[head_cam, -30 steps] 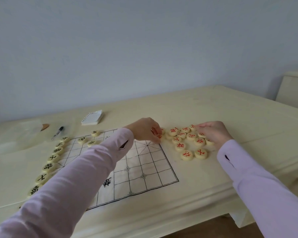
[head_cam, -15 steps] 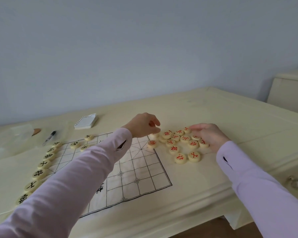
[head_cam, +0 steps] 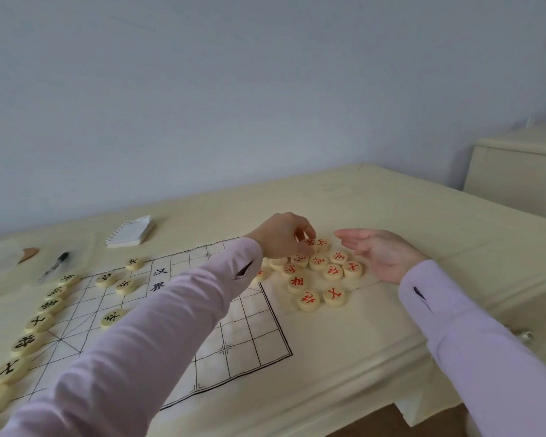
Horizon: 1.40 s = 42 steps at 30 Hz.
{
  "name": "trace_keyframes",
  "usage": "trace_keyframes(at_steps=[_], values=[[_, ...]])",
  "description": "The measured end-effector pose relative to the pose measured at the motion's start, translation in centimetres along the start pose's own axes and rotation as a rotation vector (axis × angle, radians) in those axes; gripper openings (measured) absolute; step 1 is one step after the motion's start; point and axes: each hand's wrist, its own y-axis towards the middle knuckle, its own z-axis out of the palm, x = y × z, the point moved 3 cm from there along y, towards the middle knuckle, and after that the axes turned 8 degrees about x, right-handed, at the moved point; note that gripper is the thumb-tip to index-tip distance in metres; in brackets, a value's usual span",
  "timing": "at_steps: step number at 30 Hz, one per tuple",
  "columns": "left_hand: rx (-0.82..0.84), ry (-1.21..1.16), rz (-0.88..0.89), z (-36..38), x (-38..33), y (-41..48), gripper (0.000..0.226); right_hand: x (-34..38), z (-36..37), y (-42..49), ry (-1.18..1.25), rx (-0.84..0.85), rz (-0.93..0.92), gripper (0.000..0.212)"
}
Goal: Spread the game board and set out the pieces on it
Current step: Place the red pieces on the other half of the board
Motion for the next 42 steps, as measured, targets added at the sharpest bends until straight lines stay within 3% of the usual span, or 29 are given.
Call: trace_keyframes(at_steps=[6, 11, 23, 27, 33, 36, 40, 42], values=[[0.014, -0.079, 0.056, 0.5, -1.4, 1.0, 0.034, -0.5, 0.0, 0.6, -0.049, -0.037, -0.015, 0.052], [-0.099, -0.014, 0.012, -0.7, -0.5, 0.8, 0.027, -0.4, -0.4, 1.0, -0.101, -0.024, -0.002, 0.055], [-0.021, 0.007, 0.002, 0.8, -0.1, 2.8, 0.04, 0.1, -0.5, 0.8, -0.209, -0.016, 0.043, 0.042], [-0.023, 0.011, 0.017, 1.2, -0.8, 4.0, 0.034, 0.2, -0.5, 0.8, -0.209, -0.01, 0.037, 0.033], [-0.085, 0.075, -0.081, 0.3, -0.6, 4.4, 0.046, 1.6, -0.7, 0.4, -0.276, -0.111, 0.066, 0.035], [-0.109, 0.087, -0.112, -0.5, 0.6, 3.6, 0.042, 1.9, -0.6, -0.2, -0.456, -0.094, 0.11, 0.044], [-0.086, 0.14, -0.192, -1.0, 2.4, 2.6, 0.042, 1.5, 0.3, -0.9, -0.801, 0.049, 0.204, 0.065], [-0.067, 0.145, -0.258, -1.1, 3.5, 2.0, 0.047, 1.2, 0.6, -1.1, -0.877, 0.05, 0.196, 0.064]])
